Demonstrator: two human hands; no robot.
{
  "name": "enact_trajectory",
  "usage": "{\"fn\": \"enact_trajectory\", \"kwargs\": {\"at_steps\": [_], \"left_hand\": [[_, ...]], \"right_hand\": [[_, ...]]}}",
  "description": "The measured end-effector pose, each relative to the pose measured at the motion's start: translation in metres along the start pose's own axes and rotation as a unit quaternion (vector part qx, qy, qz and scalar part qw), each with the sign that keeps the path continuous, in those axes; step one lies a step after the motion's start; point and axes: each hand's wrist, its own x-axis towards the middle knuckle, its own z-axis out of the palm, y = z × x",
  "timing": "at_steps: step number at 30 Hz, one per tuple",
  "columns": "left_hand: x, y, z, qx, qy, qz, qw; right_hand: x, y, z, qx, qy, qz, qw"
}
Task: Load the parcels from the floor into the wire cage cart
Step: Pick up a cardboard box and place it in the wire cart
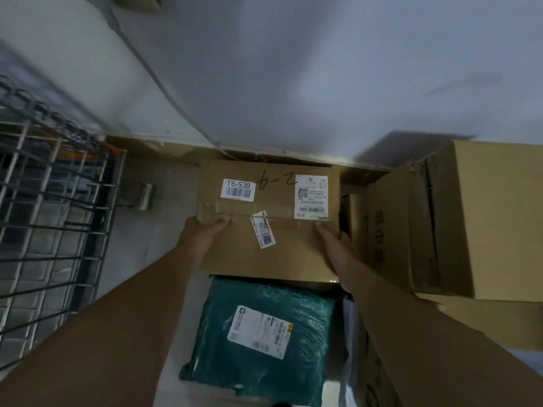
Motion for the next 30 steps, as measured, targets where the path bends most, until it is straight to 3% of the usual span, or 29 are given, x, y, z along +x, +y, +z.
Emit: {"fn": "enact_trajectory", "kwargs": {"at_steps": [6, 17, 24, 30], "left_hand": [[-0.002, -0.001, -0.015, -0.025, -0.082, -0.032, 0.996], [-0.083, 0.024, -0.051, -0.086, -0.033, 0.04, 0.995], [-0.174, 0.074, -0.089, -0.09, -0.036, 0.102, 0.99], [-0.305, 0.124, -0.137, -0.113, -0.053, 0.162, 0.979]], "right_hand": [[-0.006, 0.01, 0.008, 0.032, -0.004, -0.023, 0.999], [-0.092, -0.024, -0.01, 0.056, 0.032, -0.095, 0.993], [-0.196, -0.049, -0.032, 0.097, 0.052, -0.149, 0.983], [-0.335, -0.075, -0.062, 0.127, 0.036, -0.196, 0.972]]}}
